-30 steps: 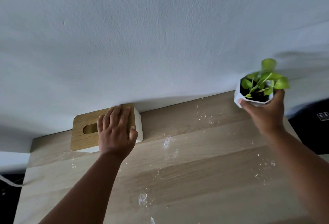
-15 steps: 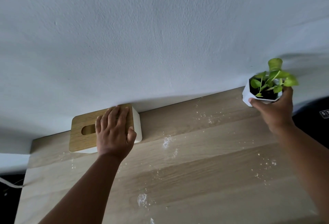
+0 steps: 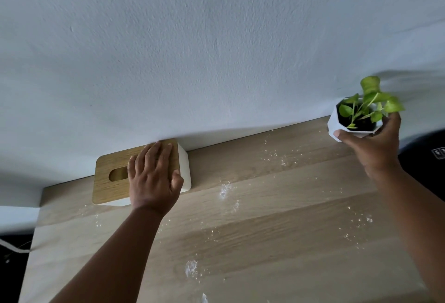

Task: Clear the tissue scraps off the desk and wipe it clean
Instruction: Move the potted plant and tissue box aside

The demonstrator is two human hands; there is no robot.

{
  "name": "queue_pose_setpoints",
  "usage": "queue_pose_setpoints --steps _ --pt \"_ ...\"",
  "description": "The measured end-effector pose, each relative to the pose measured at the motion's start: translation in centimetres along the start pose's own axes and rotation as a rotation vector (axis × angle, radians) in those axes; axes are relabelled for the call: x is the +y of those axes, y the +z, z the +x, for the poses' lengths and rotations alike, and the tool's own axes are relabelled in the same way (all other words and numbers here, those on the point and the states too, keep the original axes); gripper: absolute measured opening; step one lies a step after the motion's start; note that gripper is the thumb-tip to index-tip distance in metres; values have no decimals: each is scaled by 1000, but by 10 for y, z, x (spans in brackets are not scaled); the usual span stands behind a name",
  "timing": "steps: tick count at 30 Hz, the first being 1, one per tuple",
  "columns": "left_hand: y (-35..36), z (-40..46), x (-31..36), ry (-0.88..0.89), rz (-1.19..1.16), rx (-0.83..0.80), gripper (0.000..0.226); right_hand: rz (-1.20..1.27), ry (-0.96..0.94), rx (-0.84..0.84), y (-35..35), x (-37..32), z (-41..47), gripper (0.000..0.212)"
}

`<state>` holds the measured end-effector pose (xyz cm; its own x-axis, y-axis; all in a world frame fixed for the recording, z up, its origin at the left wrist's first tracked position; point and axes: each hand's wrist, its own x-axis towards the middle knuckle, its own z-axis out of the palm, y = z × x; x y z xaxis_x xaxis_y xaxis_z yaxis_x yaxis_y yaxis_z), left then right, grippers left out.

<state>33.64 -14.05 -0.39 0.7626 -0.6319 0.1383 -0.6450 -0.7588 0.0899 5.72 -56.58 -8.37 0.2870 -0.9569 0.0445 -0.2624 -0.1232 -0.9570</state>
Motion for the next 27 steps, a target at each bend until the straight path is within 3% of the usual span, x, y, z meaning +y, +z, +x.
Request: queue_pose_setpoints --steps 5,12,17,20,23,25,27 --pt "-1 -1 1 0 -3 5 72 168 109 35 -5 4 -35 133" --pt "0 -1 -2 8 -15 -5 72 145 135 53 3 -9 -106 120" --pt "1 -1 -8 19 -41 -22 69 -28 108 63 30 -28 -154 106" --pt "-4 0 -10 5 -134 -47 69 -83 91 -74 55 -44 -191 94" --pt "-12 -2 -18 -50 -416 -46 77 -97 75 -279 85 -61 -226 82" --pt "-19 -11 -36 -85 -587 54 81 -85 81 -417 107 -73 -243 78" --pt "-24 -23 -61 -123 -602 194 81 -84 72 -540 129 -87 -255 81"
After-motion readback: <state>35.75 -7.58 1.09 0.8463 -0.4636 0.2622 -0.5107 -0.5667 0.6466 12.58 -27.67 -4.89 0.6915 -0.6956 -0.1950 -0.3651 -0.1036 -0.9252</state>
